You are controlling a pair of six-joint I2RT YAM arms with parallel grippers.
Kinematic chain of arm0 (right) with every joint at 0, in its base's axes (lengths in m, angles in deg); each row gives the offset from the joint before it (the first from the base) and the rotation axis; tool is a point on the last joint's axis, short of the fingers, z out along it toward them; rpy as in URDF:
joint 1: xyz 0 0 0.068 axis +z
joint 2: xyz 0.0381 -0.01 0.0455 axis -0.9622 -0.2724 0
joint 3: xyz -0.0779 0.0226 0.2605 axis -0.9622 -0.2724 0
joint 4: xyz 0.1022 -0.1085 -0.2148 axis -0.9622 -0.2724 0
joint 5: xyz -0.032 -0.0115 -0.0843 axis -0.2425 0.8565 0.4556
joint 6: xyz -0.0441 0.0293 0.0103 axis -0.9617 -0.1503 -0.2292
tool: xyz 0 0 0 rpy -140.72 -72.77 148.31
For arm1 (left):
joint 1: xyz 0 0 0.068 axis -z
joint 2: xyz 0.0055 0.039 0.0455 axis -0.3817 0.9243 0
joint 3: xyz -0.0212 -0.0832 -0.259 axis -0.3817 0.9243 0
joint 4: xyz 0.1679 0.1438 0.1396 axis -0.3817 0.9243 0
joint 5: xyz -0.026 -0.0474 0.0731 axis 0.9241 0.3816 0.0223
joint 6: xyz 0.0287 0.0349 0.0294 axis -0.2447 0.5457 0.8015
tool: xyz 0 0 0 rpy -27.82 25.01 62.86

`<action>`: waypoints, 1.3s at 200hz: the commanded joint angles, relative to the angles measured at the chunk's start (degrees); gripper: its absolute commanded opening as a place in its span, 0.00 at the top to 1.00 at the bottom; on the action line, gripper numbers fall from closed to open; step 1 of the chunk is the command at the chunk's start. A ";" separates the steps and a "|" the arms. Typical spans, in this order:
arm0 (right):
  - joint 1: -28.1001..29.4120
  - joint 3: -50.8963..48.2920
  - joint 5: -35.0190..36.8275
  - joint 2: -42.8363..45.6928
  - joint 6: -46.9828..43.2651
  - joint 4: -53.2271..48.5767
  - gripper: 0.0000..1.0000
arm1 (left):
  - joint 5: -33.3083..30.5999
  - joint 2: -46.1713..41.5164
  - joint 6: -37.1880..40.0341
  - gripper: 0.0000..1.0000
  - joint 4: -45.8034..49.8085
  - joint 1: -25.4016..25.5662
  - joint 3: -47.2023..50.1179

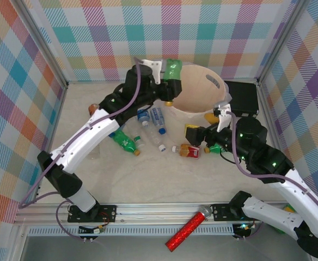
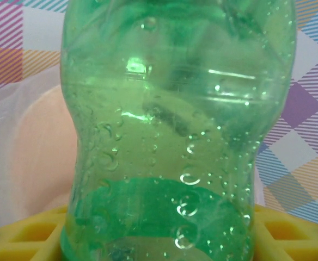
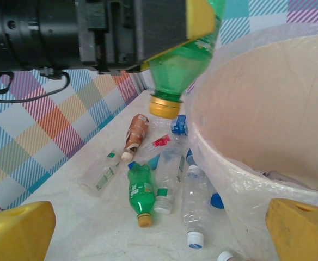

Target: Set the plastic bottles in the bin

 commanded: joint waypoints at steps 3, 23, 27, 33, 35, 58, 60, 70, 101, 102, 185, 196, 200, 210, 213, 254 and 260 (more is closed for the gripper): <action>0.46 -0.81 2.17 1.07 -1.44 0.11 0.01 | -0.02 3.24 1.94 0.42 -4.62 0.58 -4.18; 0.40 -1.51 1.89 1.98 -1.44 0.20 0.01 | -0.95 6.75 2.19 0.42 -5.56 0.68 -6.53; 0.39 -1.52 1.85 2.08 -1.41 0.15 0.01 | -1.28 7.49 2.37 0.42 -5.61 0.66 -7.33; 0.42 -1.52 1.79 2.23 -1.46 0.05 0.01 | -1.48 8.54 2.64 0.42 -5.42 0.74 -8.57; 0.42 -1.41 1.79 2.25 -1.45 -0.02 0.01 | -1.50 9.06 2.69 0.42 -5.35 0.72 -8.86; 0.40 -1.08 1.84 2.64 -1.53 -0.85 0.01 | -2.65 13.21 3.18 0.42 -2.41 0.71 -13.51; 0.41 -1.08 1.84 2.72 -1.58 -0.86 0.01 | -2.71 13.52 3.17 0.42 -2.12 0.69 -13.91; 0.35 -1.08 1.95 2.89 -1.60 -1.10 0.01 | -3.30 14.69 3.09 0.42 -0.80 0.66 -15.27; 0.41 -1.24 2.20 3.31 -1.57 -1.35 0.01 | -4.85 15.85 3.13 0.43 0.63 0.66 -15.72; 0.42 -1.25 2.20 3.31 -1.55 -1.31 0.01 | -4.89 15.83 3.14 0.43 0.70 0.70 -15.72; 0.42 -0.72 0.39 0.72 -0.59 0.09 0.01 | -6.34 11.84 2.67 0.26 2.32 0.62 -12.77; 0.34 -0.84 0.18 0.45 -0.41 0.37 0.01 | -6.56 10.67 2.60 0.23 2.00 0.64 -11.64; 0.40 -0.81 0.11 0.30 -0.32 0.35 0.01 | -6.51 10.26 2.61 0.22 1.89 0.65 -11.18; 0.42 -0.81 0.00 0.01 -0.24 0.50 0.01 | -6.55 9.26 2.58 0.16 1.37 0.69 -9.89; 0.40 -0.77 -0.08 -0.10 -0.19 0.57 0.01 | -6.55 8.95 2.54 0.15 1.28 0.62 -9.65; 0.40 0.55 -1.24 -1.62 0.38 0.38 0.01 | -6.95 4.41 2.45 0.05 0.18 0.59 -4.67; 0.38 0.74 -1.32 -1.90 0.40 0.37 0.01 | -7.22 3.49 2.51 0.00 -0.15 0.59 -3.59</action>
